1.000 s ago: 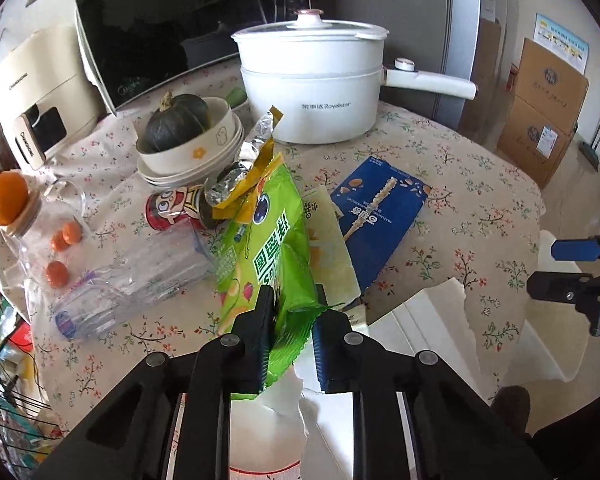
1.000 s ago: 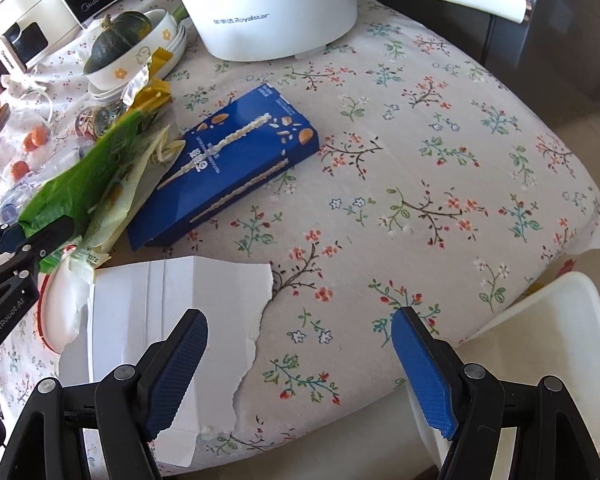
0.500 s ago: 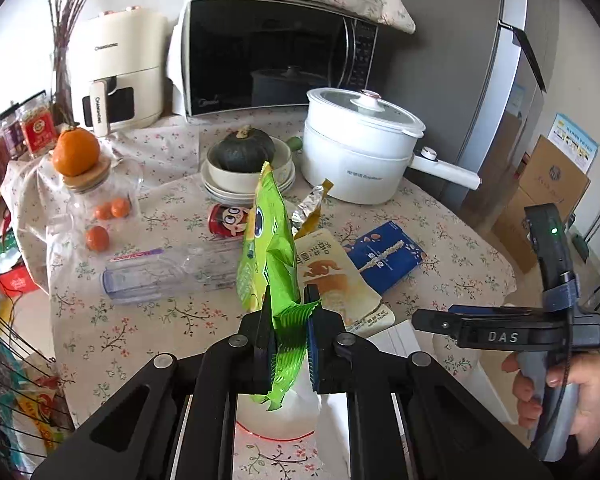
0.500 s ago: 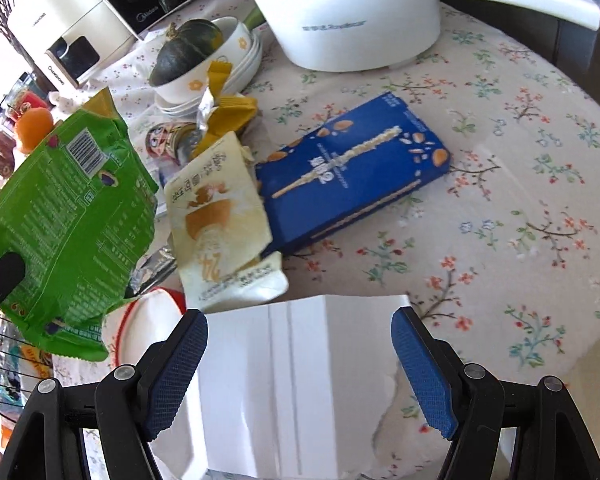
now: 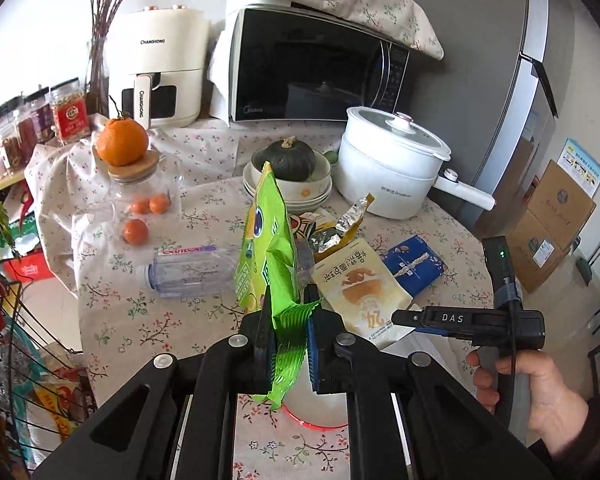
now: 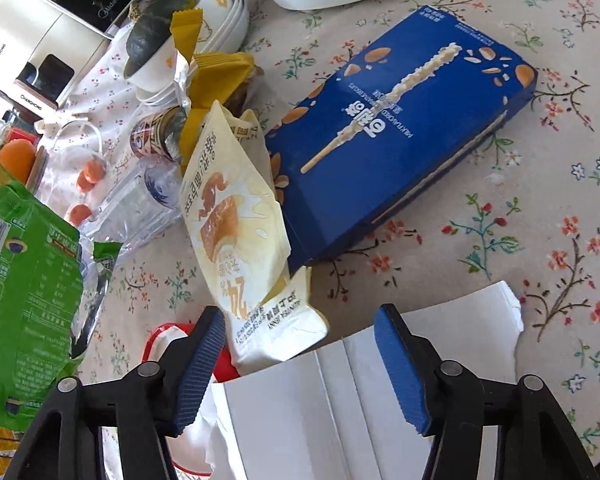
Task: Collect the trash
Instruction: 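Grasp the cream bread wrapper with the right gripper and lift it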
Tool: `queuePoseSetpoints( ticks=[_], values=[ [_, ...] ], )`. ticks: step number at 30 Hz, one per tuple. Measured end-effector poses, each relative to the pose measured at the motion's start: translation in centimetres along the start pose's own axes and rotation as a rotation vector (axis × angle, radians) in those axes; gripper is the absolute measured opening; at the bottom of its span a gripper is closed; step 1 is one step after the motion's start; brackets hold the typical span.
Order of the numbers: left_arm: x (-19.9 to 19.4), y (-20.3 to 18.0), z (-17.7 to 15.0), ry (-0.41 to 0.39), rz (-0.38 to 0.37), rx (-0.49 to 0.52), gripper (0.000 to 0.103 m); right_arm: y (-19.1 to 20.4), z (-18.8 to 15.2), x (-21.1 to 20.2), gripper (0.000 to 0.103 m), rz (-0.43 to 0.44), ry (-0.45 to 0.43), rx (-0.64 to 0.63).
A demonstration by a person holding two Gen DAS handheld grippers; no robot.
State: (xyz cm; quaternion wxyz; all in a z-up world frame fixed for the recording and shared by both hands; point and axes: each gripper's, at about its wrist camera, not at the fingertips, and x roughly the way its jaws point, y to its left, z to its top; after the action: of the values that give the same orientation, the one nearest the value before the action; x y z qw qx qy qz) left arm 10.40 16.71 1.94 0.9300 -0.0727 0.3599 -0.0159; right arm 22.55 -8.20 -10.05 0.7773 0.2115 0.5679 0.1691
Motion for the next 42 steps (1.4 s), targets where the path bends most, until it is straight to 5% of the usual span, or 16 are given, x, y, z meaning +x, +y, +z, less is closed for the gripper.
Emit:
queuePoseSetpoints(
  ticks=[2,3,4,6,19,42],
  values=[
    [0.0,0.0,0.0,0.0,0.0,-0.004,0.012,0.0,-0.1,0.2,0.043,0.015,0.0,-0.004],
    [-0.1,0.0,0.0,-0.002,0.0,-0.005,0.012,0.1,-0.2,0.3,0.021,0.029,0.009,-0.004],
    [-0.2,0.0,0.0,-0.004,0.001,-0.006,0.012,0.3,-0.3,0.3,0.011,0.054,0.017,-0.003],
    [-0.4,0.0,0.0,-0.012,0.003,-0.01,0.012,1.3,-0.4,-0.2,0.005,0.1,0.009,-0.026],
    [-0.8,-3.8,0.9,-0.046,-0.061,0.021,0.012,4.6,-1.5,-9.2,0.0,0.215,-0.211,-0.173],
    [1.7,-21.1,-1.1,0.056,-0.374,0.196,0.012,-9.1,-4.5,-23.1,0.001,0.047,-0.33,-0.029]
  ],
)
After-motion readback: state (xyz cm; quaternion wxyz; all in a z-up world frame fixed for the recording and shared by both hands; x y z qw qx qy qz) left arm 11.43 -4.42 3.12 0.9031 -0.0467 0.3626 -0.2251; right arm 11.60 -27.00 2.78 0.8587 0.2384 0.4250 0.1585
